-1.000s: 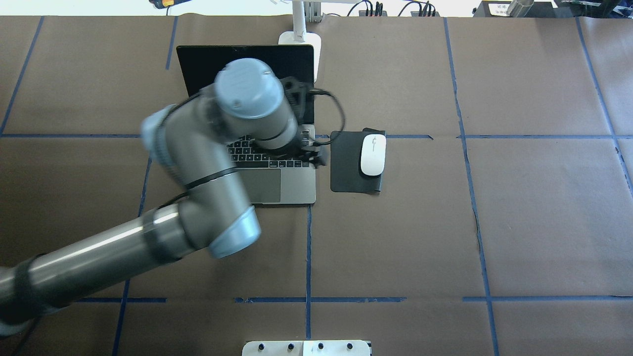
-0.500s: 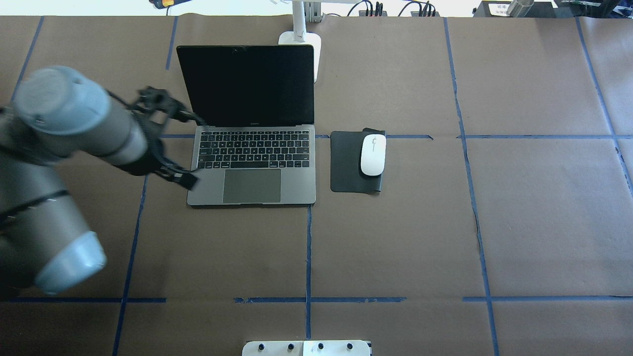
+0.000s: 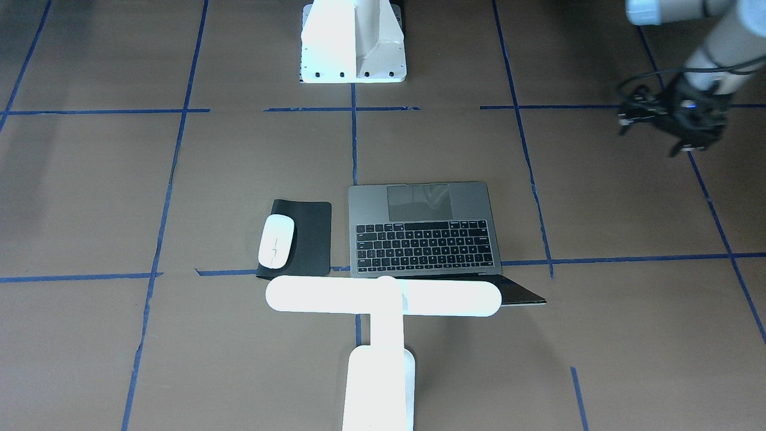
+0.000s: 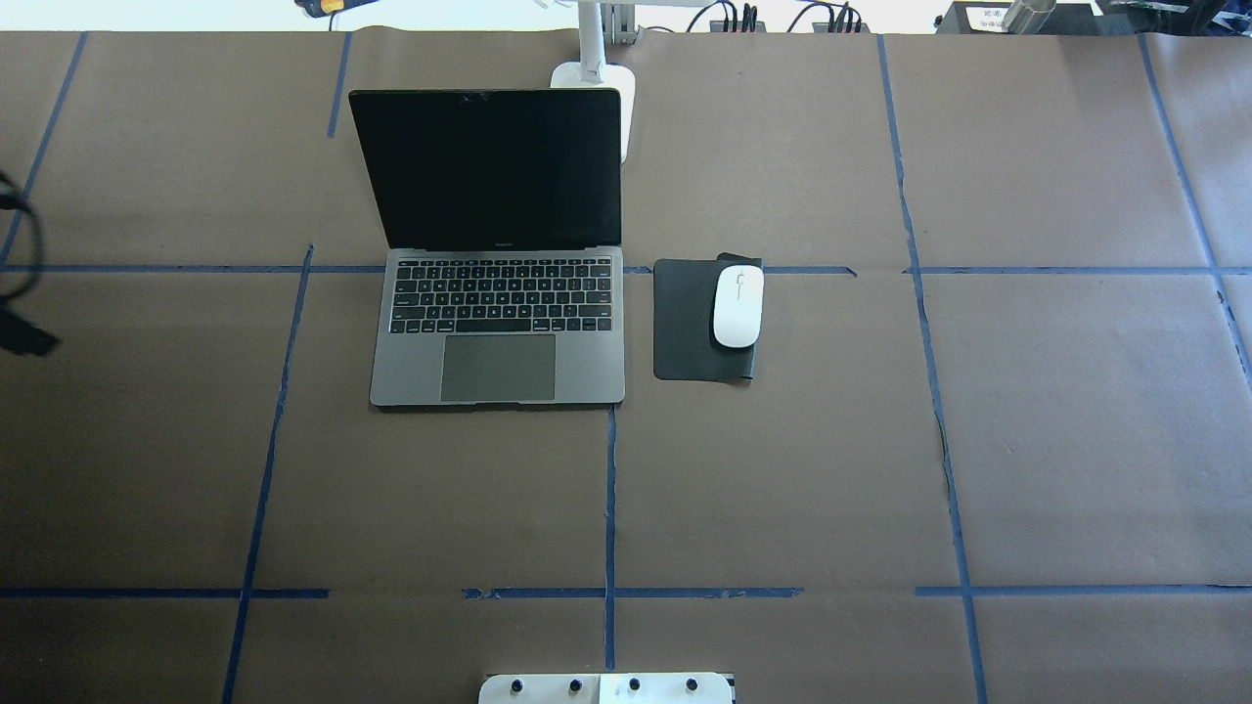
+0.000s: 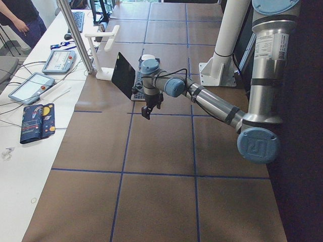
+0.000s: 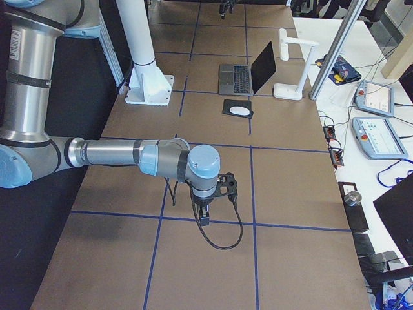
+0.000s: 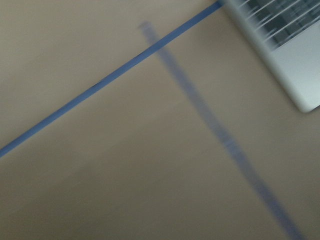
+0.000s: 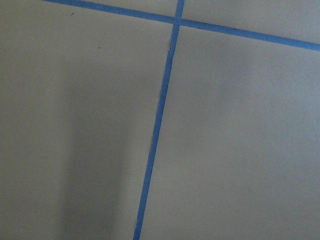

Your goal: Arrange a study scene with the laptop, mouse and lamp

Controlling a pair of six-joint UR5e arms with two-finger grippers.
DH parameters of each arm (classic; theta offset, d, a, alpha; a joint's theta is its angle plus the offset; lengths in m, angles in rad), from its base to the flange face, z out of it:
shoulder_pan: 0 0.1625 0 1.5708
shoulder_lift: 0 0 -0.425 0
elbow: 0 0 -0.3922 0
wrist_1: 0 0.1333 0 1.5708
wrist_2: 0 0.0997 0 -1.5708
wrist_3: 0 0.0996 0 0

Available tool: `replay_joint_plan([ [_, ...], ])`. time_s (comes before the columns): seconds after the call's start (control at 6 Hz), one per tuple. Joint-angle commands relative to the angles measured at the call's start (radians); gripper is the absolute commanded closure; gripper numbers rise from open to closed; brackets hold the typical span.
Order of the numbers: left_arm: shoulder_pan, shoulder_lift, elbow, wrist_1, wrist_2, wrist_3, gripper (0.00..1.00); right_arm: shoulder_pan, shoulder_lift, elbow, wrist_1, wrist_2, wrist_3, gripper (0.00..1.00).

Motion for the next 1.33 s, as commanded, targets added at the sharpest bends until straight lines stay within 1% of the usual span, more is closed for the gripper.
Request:
replay_joint_plan([
  [0.0,-0.253,0.094,0.145,-0.006,-0.095,0.121,0.00,0.000,-0.002,-0.002,0.000,0.003,-0.003,0.00],
  [0.17,-0.344,0.116,0.195,0.003,-0.146,0.155,0.00,0.000,-0.002,-0.002,0.002,0.003,-0.001,0.00],
  [0.33,-0.419,0.153,0.212,-0.009,-0.142,0.151,0.00,0.000,-0.002,-0.002,0.002,0.003,-0.001,0.00],
  [0.5,-0.445,0.182,0.212,-0.011,-0.142,0.151,0.00,0.000,-0.002,-0.002,0.002,0.004,-0.001,0.00],
  [0.67,-0.455,0.181,0.238,-0.016,-0.147,0.151,0.00,0.000,-0.005,-0.002,0.002,0.003,-0.012,0.00],
  [0.83,-0.455,0.184,0.232,-0.013,-0.104,0.154,0.00,0.000,-0.006,-0.002,0.002,0.003,-0.013,0.00],
  [1.17,-0.455,0.185,0.205,-0.013,-0.082,0.158,0.00,-0.005,-0.006,-0.002,0.002,0.004,-0.012,0.00],
])
